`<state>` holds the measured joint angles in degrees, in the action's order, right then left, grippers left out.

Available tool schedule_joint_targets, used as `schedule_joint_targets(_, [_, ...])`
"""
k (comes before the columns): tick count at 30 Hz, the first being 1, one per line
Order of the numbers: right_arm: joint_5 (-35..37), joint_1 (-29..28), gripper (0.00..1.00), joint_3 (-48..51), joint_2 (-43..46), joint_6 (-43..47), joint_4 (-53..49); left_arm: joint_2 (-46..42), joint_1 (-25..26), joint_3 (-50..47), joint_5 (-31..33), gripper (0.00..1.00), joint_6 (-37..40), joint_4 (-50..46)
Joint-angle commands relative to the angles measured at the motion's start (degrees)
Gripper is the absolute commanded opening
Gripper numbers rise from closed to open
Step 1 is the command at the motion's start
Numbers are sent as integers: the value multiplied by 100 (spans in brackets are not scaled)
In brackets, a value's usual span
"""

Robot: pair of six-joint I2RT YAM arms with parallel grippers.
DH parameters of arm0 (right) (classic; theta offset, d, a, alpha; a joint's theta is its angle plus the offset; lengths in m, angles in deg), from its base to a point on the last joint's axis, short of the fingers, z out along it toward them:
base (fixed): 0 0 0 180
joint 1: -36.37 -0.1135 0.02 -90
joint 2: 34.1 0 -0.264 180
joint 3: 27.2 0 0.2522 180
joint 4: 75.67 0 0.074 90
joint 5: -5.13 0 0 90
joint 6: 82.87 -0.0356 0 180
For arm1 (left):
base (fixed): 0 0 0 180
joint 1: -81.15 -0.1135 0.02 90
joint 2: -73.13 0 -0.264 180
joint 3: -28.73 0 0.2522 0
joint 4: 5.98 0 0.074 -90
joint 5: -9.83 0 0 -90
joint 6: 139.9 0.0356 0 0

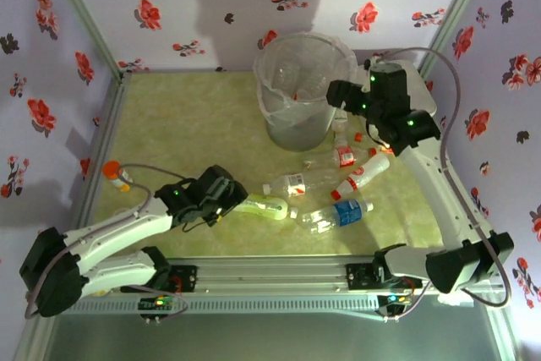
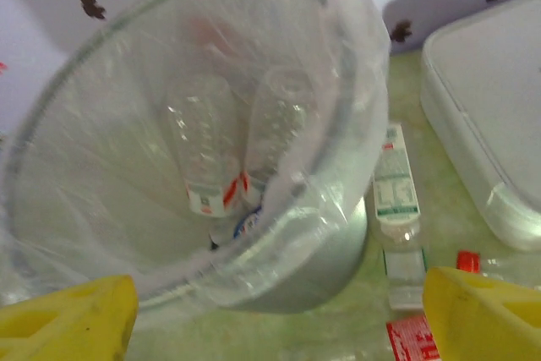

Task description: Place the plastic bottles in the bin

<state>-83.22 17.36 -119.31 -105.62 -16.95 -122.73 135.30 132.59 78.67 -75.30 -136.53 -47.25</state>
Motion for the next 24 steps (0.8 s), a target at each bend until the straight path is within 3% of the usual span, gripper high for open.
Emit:
schedule_joint_targets(1, [178,0,88,379,444,-211,75,137,44,-6,429,82,-1077,603])
schedule_joint_targets(14, [226,2,88,1809,1644,-666,-336,1113,28,-94,463,82,-997,1711])
schedule_joint_targets(24, [-60,2,88,2342,2066,-1064,-213,1312,-221,116,682,66,-271,1599])
